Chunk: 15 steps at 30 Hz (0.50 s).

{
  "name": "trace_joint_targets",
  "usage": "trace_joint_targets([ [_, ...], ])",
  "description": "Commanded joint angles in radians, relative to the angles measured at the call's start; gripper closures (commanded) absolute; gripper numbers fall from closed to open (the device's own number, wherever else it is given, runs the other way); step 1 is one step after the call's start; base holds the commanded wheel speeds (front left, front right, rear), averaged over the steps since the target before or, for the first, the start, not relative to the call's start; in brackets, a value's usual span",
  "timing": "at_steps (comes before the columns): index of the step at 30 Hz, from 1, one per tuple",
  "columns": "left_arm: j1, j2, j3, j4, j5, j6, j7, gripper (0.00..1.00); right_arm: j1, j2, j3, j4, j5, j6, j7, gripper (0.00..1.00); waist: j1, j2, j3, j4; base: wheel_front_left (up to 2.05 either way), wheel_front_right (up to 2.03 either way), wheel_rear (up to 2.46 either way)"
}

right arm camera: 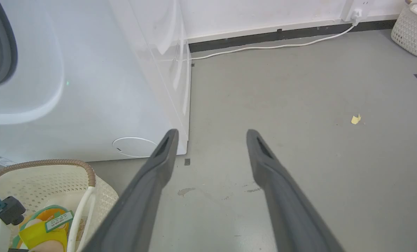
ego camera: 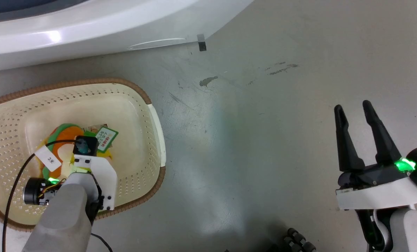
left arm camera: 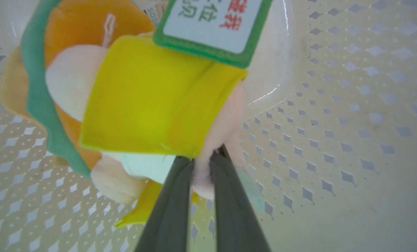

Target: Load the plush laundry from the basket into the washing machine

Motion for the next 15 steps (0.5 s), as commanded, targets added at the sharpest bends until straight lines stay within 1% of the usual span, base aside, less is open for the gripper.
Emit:
trace_joint_targets([
  [1,-0.020,0.011,-0.009,0.036,-0.011,0.008,-0.003,1.00,-0.020,0.001,-0.004,-0.002,0.012,-0.001,-0.012,0.00,-0.0001,-0.0001,-0.002,-0.004,0.00,0.00,0.00],
  [5,-0.020,-0.002,0.006,0.074,-0.054,0.014,-0.042,1.00,-0.026,0.001,-0.013,0.007,0.010,-0.001,-0.020,0.00,-0.0001,-0.0001,-0.032,0.003,0.00,0.00,0.00],
  [9,-0.005,-0.015,-0.008,0.116,-0.070,0.001,-0.085,1.00,-0.030,0.001,-0.021,0.015,-0.001,-0.001,-0.028,0.00,-0.0001,-0.0001,-0.084,0.015,0.00,0.00,0.00],
  [15,0.022,-0.050,-0.024,0.162,-0.105,-0.047,-0.215,1.00,-0.017,0.001,-0.047,0.022,-0.032,-0.001,-0.041,0.00,-0.0001,-0.0001,-0.206,0.052,0.00,0.00,0.00],
])
